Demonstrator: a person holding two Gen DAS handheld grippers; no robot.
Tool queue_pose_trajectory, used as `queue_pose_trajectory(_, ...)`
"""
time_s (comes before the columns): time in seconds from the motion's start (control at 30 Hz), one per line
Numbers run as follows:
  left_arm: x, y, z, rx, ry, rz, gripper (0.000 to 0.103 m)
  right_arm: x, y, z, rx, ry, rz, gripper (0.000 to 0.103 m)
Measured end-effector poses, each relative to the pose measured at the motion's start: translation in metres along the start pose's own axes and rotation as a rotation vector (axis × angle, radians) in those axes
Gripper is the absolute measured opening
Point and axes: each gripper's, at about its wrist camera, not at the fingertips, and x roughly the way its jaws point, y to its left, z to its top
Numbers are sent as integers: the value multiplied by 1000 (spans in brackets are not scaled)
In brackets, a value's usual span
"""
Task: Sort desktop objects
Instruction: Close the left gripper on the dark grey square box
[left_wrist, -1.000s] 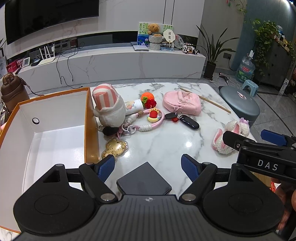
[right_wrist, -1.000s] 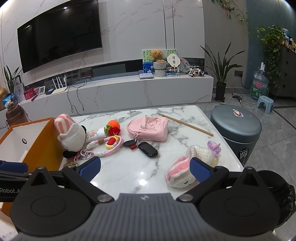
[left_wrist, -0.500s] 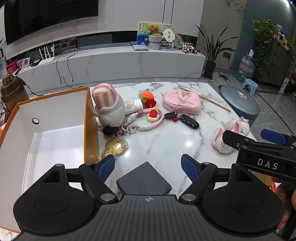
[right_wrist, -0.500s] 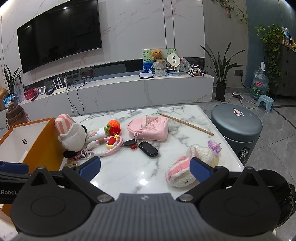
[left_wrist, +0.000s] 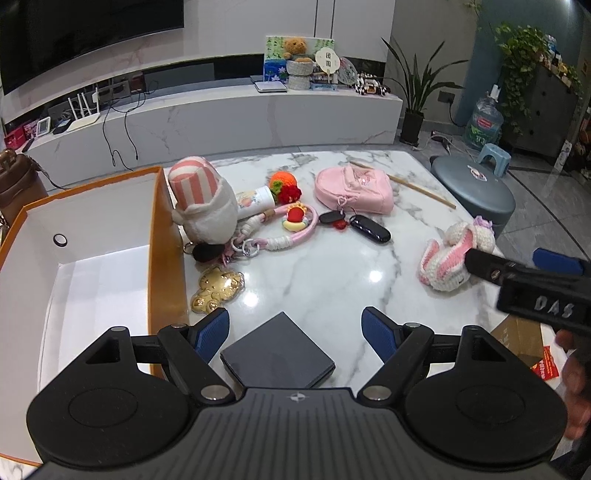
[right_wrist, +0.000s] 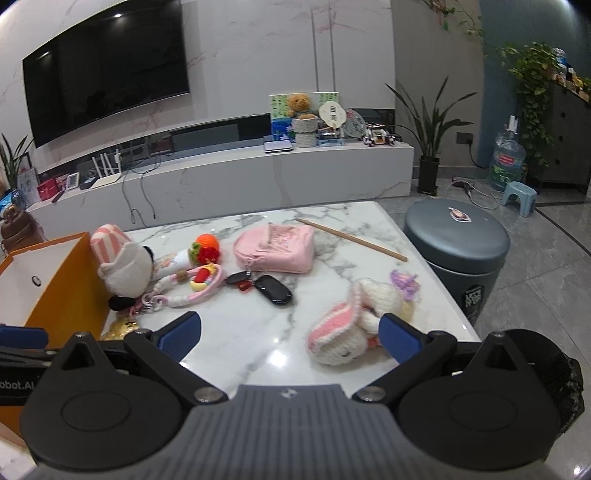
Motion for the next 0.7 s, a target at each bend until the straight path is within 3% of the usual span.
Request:
queue_pose_trajectory(0.37, 26, -13, -23, 79, 80, 34, 93, -5, -46, 2, 72, -5, -50, 102)
queue_pose_trajectory(0.7, 36, -24, -48, 146, 56, 114, 93, -2, -83, -11, 112, 33, -102, 102)
